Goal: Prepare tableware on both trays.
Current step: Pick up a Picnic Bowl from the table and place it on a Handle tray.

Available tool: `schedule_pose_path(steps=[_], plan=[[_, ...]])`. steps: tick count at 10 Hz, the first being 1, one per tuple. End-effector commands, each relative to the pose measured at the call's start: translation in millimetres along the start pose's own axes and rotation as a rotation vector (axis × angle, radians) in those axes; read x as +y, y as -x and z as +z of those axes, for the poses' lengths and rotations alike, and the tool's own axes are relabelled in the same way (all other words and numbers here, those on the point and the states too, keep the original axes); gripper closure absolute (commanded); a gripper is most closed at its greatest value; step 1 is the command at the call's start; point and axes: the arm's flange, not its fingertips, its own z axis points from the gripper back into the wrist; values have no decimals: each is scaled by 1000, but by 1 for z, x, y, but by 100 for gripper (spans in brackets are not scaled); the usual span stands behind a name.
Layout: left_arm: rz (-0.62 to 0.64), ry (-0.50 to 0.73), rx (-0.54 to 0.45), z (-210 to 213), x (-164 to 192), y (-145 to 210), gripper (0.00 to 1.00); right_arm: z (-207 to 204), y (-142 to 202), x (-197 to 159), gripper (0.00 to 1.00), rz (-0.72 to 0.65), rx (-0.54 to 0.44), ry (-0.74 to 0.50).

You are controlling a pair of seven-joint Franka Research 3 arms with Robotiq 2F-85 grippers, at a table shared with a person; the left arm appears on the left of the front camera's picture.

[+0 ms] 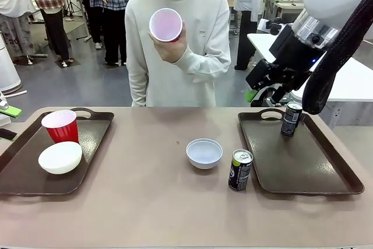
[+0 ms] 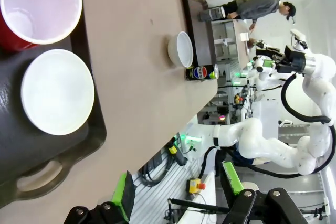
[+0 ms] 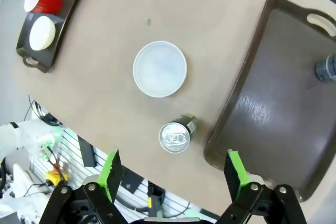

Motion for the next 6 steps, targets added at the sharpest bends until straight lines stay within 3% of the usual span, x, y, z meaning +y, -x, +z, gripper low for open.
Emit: schedule_pose_path(steps=[1, 6], plan=[[-8, 18, -2, 3, 0, -1, 13, 0, 0, 1, 0, 2, 0, 2], [-8, 18, -2, 3, 0, -1, 13, -60, -36, 16, 0, -1, 177, 210]])
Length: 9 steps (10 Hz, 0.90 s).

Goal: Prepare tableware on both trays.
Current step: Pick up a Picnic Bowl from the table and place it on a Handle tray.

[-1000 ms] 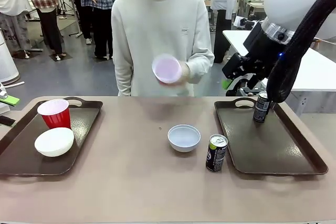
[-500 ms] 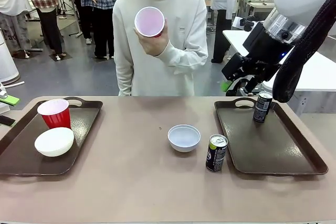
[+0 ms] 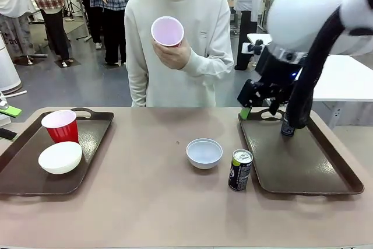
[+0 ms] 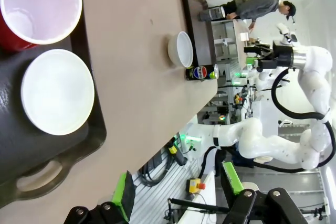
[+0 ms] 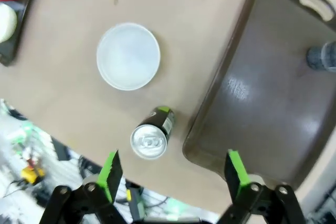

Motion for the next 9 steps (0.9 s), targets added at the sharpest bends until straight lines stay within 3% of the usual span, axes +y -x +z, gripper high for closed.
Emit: schedule_pose_path(steps=[1, 3, 6, 9], plan=[[-9, 18, -3, 3, 0, -1, 13, 1, -8, 7, 0, -13, 43, 71], [-9, 18, -3, 3, 0, -1, 13, 18, 40, -20, 0, -59, -5, 72], [-9, 18, -3, 3, 0, -1, 13, 52, 196, -61, 0, -21, -76, -34], [-9, 18, -3, 3, 0, -1, 13, 33, 184, -61, 0, 19, -46, -105]])
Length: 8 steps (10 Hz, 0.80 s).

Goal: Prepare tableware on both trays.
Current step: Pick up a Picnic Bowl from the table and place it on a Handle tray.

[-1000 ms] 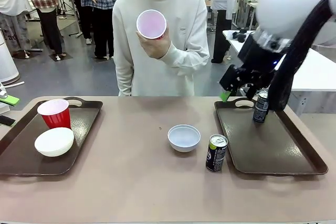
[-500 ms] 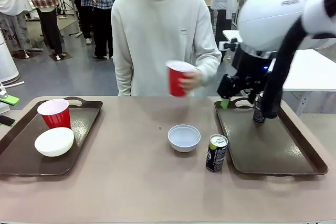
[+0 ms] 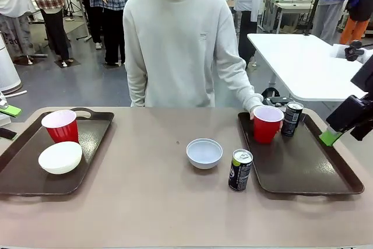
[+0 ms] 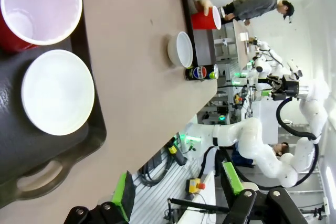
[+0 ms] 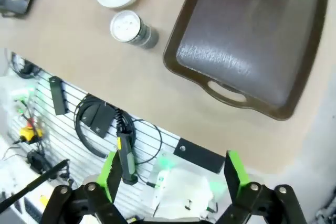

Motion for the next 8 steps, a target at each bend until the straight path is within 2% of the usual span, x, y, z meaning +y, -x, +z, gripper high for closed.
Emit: schedule_pose_path(steps=[1, 3, 4, 6, 8], plan=[[-9, 17, -4, 2, 0, 0, 13, -50, -1, 3, 0, 28, 36, -28], [-9, 17, -4, 2, 0, 0, 13, -57, -30, 12, 0, -7, 47, -6], [-9, 17, -4, 2, 0, 0, 13, -60, -74, 24, 0, -71, 1, 57], [-9, 17, -4, 2, 0, 0, 13, -86, -140, 58, 0, -67, 65, 172], [-9, 17, -4, 2, 0, 0, 13, -115, -176, 76, 0, -86, 107, 252]])
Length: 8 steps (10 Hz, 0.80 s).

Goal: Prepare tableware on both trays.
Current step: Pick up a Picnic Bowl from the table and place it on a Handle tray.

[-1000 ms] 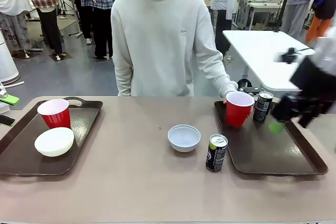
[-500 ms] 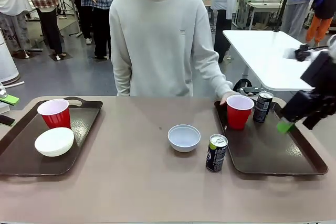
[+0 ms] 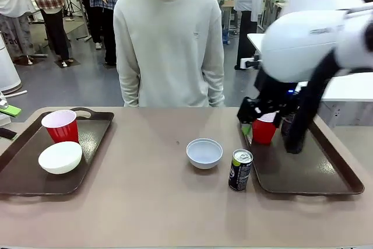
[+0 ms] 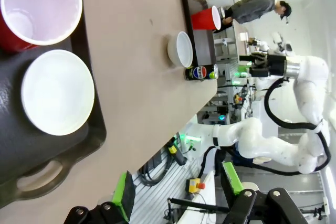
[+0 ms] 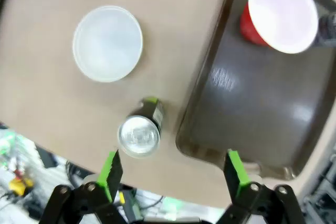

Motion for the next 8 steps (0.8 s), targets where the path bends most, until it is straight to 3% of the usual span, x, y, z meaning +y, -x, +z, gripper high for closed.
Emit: schedule_pose_path(steps=[1, 3, 4, 7, 8], plan=[[-9, 17, -5, 2, 0, 0, 13, -6, -35, 7, 0, -31, 54, 57], [-9, 17, -5, 2, 0, 0, 13, -17, -55, 19, 0, 16, 16, -13], [-9, 17, -5, 2, 0, 0, 13, -18, -34, 11, 0, -11, 40, 31], [-9, 17, -5, 2, 0, 0, 13, -20, -46, 14, 0, -6, 41, 18], [-9, 17, -5, 2, 0, 0, 13, -29, -53, 18, 0, -70, 5, 52]])
